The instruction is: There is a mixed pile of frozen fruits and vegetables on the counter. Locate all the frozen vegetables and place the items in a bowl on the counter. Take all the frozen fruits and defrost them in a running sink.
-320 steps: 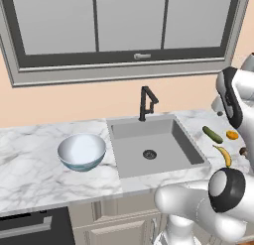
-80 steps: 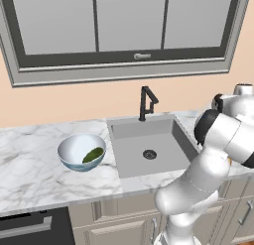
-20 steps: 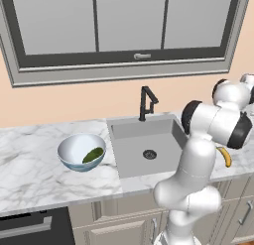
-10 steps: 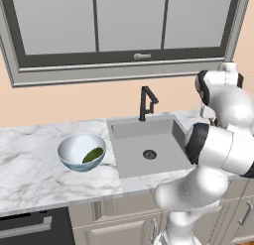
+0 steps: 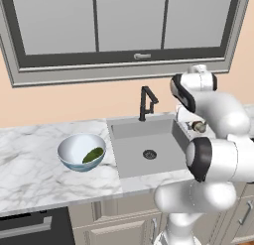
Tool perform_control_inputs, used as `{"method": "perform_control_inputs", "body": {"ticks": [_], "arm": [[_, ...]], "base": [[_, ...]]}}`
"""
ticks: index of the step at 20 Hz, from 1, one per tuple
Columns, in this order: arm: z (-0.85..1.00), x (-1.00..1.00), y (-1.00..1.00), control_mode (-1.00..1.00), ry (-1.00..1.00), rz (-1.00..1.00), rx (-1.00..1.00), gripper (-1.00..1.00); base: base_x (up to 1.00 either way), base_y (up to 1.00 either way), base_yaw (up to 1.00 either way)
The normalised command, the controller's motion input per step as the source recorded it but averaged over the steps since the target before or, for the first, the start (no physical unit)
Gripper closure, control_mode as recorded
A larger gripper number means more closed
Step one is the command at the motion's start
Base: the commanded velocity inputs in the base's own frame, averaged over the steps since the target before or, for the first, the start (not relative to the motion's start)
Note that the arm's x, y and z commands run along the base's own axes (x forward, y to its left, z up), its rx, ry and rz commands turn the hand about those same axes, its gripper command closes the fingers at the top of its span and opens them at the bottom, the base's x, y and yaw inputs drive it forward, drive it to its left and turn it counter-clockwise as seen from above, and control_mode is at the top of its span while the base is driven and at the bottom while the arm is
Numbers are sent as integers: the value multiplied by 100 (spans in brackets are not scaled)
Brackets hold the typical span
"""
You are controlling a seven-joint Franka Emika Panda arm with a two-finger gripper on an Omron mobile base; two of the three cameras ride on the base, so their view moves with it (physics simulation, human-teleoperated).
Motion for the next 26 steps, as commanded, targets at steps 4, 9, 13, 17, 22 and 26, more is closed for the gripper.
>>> {"method": "perform_control_inputs", "body": {"ticks": [4,9,13,17,22,26], "arm": [[0,3,100,-100,-4,-1,-1,100],[0,0,100,-100,-1,0,0,100],[0,0,100,-100,0,0,0,100],[0,0,100,-100,0,0,0,100],[7,8,100,-100,-2,0,-1,100],[0,30,96,-100,-31,12,-4,100]], "base": [[0,0,0],[0,0,0],[0,0,0],[0,0,0],[0,0,0],[0,0,0]]}}
